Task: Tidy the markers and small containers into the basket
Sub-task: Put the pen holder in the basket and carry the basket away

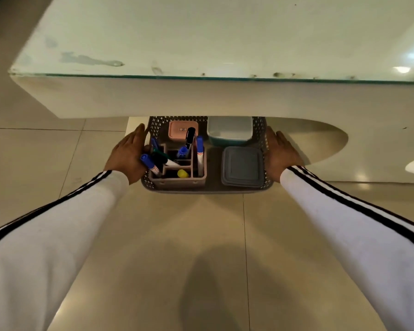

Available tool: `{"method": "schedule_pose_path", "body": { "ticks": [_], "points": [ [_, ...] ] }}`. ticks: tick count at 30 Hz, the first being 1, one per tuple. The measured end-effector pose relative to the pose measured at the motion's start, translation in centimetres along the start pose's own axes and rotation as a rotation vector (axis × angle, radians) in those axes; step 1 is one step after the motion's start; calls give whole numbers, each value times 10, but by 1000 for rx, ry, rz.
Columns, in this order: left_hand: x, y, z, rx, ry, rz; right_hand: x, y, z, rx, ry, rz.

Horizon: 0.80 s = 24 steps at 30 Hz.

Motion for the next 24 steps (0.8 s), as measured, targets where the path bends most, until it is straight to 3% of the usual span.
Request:
{"method": "schedule_pose_path", "body": {
  "ticks": [4, 7, 9, 11, 13, 16, 20, 24],
  "points": [
    [4, -47, 10, -274, -386, -352, 3, -7, 2, 23, 46, 29],
    [-10, -113, 28, -399, -367, -471, 6, -14, 1, 18, 67, 41],
    [-29, -154, 45, -307, -199, -410, 8, -17, -2, 28, 100, 55],
    [-52, -183, 62, -167, -56, -230, 9, -29, -5, -17, 127, 46],
    [-70, -198, 74, -57, 58, -53, 12, -58, -3, -172, 118, 9],
    [-87, -206, 78, 57, 180, 71, 19, -126, 17, -354, -35, 3],
    [-90, -198, 72, 131, 208, 65, 35, -192, 76, -77, -252, -180],
    [-87, -187, 73, 164, 214, 50, 47, -190, 105, 13, -291, -188]
  ]
}}
Point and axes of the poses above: each hand's wrist, its own y-axis towards the middle knuckle, its own z-axis out of the palm, x = y × z, the point moved 2 cm from there along y, towards the middle knuckle, and after that the axes turned 3 degrees about y, right-handed, at the moved point
